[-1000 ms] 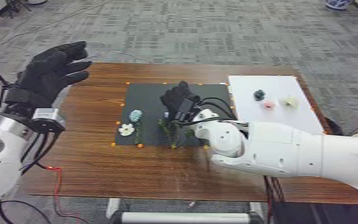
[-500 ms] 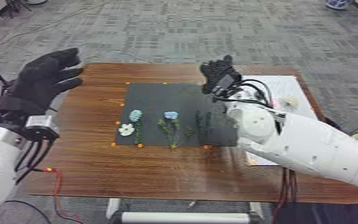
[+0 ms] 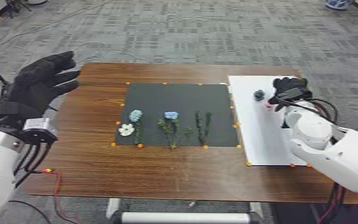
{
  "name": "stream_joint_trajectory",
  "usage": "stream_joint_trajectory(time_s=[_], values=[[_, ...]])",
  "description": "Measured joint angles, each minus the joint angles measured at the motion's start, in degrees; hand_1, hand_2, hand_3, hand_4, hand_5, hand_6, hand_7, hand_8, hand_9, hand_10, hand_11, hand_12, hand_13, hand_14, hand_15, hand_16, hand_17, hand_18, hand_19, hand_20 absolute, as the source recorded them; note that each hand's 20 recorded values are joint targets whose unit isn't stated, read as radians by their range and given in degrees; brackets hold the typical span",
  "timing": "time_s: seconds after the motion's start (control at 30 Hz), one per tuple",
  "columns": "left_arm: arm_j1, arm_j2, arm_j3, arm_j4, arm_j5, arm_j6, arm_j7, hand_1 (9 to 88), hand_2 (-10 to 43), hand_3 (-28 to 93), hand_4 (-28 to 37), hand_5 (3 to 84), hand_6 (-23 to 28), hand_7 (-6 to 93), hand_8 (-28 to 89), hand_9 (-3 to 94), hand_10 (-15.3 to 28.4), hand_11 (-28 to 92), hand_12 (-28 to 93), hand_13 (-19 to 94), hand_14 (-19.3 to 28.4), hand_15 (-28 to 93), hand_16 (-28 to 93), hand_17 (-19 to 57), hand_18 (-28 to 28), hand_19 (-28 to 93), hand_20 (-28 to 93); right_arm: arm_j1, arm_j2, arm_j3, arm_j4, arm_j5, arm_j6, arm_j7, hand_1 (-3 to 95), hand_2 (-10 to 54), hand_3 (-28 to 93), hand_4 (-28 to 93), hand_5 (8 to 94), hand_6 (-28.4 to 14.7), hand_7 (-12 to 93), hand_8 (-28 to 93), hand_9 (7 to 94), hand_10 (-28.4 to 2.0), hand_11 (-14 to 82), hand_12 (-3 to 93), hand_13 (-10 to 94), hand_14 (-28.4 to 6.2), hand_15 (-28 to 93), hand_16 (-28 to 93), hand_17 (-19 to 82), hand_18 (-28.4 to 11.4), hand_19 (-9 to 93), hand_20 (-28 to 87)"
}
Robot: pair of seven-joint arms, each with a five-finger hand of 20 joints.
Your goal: Arrange flowers
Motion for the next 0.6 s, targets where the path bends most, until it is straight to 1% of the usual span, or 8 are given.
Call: stream_joint_trajectory(time_s=[0.1,0.2,0.27,0.4,0.43,0.5,0.53,0.6], values=[[-0.1,0.09,0.32,0.0,0.0,0.0,-0.02,25.2,-1.6,70,-26.4,28.5,2.9,21.3,-10,20.4,10.6,27,20,12,13.8,49,-5,-9.7,19.8,41,11,-0.6,0.0,-0.1,0.0,-0.1,0.7,-0.3,38.3,-9.5,72,-28,53.2,1.8,25,-15,61.7,-7.2,19.2,16.6,57,-9.1,82,29,29,-21.0,84,58],[-0.2,0.18,0.54,0.03,0.0,-0.01,-0.04,25.2,-1.6,70,-26.3,28.5,2.9,21.3,-10,20.4,10.5,27,20,12,13.8,49,-5,-9.7,19.9,41,11,-0.8,0.0,-0.4,-0.1,-0.3,0.9,-0.6,38.0,-9.5,75,-28,55.2,2.3,27,-15,63.1,-7.2,20.5,17.6,58,-8.7,83,29,29,-21.0,85,59],[-0.2,0.24,0.55,0.03,0.0,-0.02,-0.07,25.2,-1.7,70,-26.3,28.6,3.0,21.3,-10,20.4,10.6,27,20,12,13.8,49,-5,-9.7,19.9,41,11,-0.8,-0.2,-0.6,-0.1,-0.4,0.9,-0.9,37.6,-9.5,77,-28,58.4,3.6,29,-16,65.8,-7.0,22.4,18.4,58,-8.1,83,30,30,-20.8,85,59],[-0.2,0.34,0.54,0.03,0.0,-0.02,-0.08,25.3,-1.6,70,-26.4,28.6,3.0,21.3,-10,20.4,10.6,27,20,12,13.8,49,-5,-9.7,19.9,41,11,-0.8,-0.3,-0.7,-0.2,-0.5,0.8,-1.1,37.1,-9.5,79,-28,60.0,4.1,30,-17,67.8,-6.7,23.8,19.2,60,-7.9,83,30,30,-20.8,86,59],[-0.2,0.35,0.52,0.03,0.0,-0.02,-0.08,25.2,-1.6,70,-26.4,28.6,3.0,21.3,-10,20.4,10.6,27,20,12,13.8,49,-5,-9.7,19.9,41,11,-0.8,-0.4,-0.7,-0.2,-0.5,0.6,-1.2,37.3,-9.5,80,-28,61.0,4.3,31,-16,68.8,-6.7,24.2,19.3,60,-7.8,83,30,30,-20.8,86,59],[-0.2,0.37,0.5,0.03,0.0,-0.02,-0.08,25.2,-1.7,70,-26.3,28.6,3.0,21.3,-10,20.4,10.6,27,20,12,13.8,49,-5,-9.7,19.8,41,11,-0.8,-0.4,-0.7,-0.3,-0.6,0.0,-1.4,38.1,-9.5,79,-28,62.1,4.4,32,-11,70.5,-6.4,24.9,20.1,60,-7.6,83,31,31,-20.6,86,59],[-0.2,0.38,0.5,0.03,0.0,-0.03,-0.08,25.3,-1.7,70,-26.3,28.6,2.9,21.3,-10,20.4,10.6,27,20,12,13.8,49,-5,-9.7,19.8,41,11,-0.9,-0.5,-0.6,-0.3,-0.6,-0.3,-1.4,40.7,-9.5,76,-28,64.4,4.0,35,-6,74.1,-5.3,21.9,27.0,62,-7.3,83,31,32,-20.6,86,59],[-0.2,0.4,0.5,0.03,0.0,-0.04,-0.08,25.3,-1.6,70,-26.4,28.6,3.0,21.3,-10,20.5,10.5,27,20,12,13.8,49,-5,-9.7,19.8,41,11,-1.1,-0.6,-0.4,-0.2,-0.6,-0.7,-1.4,43.9,-9.5,74,-28,66.3,3.9,39,-5,78.1,-4.7,17.7,33.9,63,-6.9,83,32,33,-20.6,87,59]])
